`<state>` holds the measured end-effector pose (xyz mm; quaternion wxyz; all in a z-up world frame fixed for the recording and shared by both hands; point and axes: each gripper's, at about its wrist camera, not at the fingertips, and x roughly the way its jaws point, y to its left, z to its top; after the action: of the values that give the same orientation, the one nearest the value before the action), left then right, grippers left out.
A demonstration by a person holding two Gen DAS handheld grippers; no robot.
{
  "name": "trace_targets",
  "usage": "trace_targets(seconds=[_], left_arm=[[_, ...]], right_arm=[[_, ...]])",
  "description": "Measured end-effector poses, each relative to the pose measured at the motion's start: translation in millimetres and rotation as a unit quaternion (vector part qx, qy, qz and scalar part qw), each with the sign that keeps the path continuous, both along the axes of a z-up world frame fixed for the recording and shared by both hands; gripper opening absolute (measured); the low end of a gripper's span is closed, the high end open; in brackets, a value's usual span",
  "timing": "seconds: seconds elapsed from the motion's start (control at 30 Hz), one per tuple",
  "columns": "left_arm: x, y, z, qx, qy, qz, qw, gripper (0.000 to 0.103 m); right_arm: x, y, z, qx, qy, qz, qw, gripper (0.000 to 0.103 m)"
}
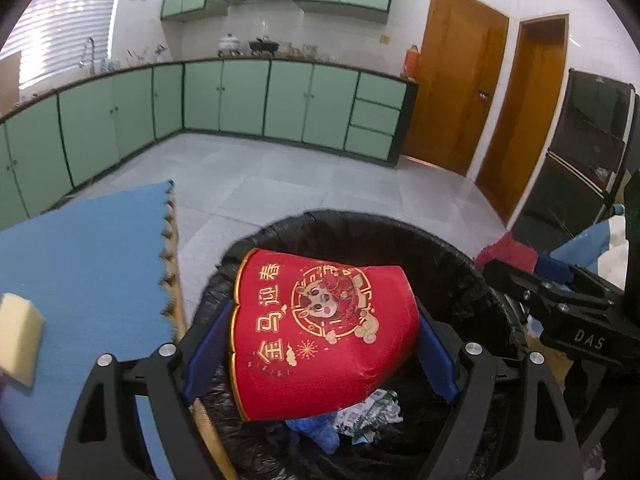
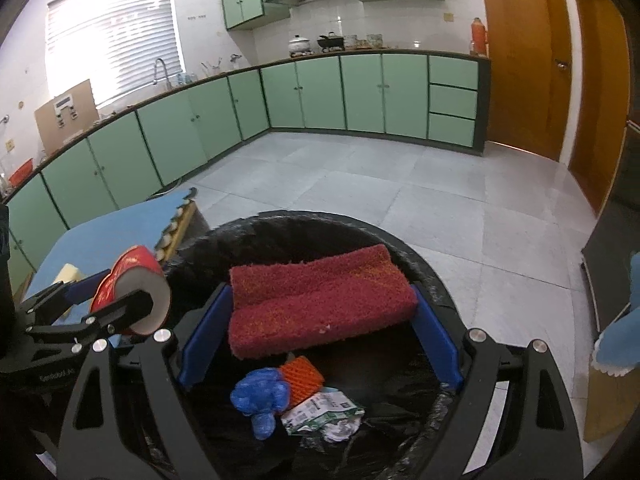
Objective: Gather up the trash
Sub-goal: 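Carry scrub pad and red bag over the bin and open both grippers, then move both tools back over the remaining trash on the mat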
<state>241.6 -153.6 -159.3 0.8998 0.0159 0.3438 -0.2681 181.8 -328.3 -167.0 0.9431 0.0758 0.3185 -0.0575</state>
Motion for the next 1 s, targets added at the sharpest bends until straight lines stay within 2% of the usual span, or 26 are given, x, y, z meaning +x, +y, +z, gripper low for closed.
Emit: trace_targets(seconds=[0.2,0.43,0.6,0.8,1.0], left_arm=[[3.6,0.4,-4.9,-0.009,0.018,-0.006,0.9998,0.085],[-2.1,7.8,3.7,-0.016,0.008,-0.005,0.9998,0.085],[-6.6,27.5,15.0,-0.018,-0.004,0.015,0.9997,0.085],[-22.3,73.1,29.6,-0.003,-0.032,0.060,0.9977,0.085],[-45.4,143.3,38.0,0.019,-0.046,0.132,0.9900,0.085]], right_arm=[[0.1,-10.1,-5.3,-0.004,0.004,-0.016,1.000,0.094],[-3.2,-9.8,-1.9,0.004,0.000,-0.021,1.000,0.094],[-6.4,1.8,6.7,0.009,-0.006,-0.012,1.000,0.094],[-8.7,32.6,18.7,0.018,-0.019,0.016,1.000,0.094],[-4.4,86.3,27.0,0.018,-0.023,0.065,0.997,0.094]])
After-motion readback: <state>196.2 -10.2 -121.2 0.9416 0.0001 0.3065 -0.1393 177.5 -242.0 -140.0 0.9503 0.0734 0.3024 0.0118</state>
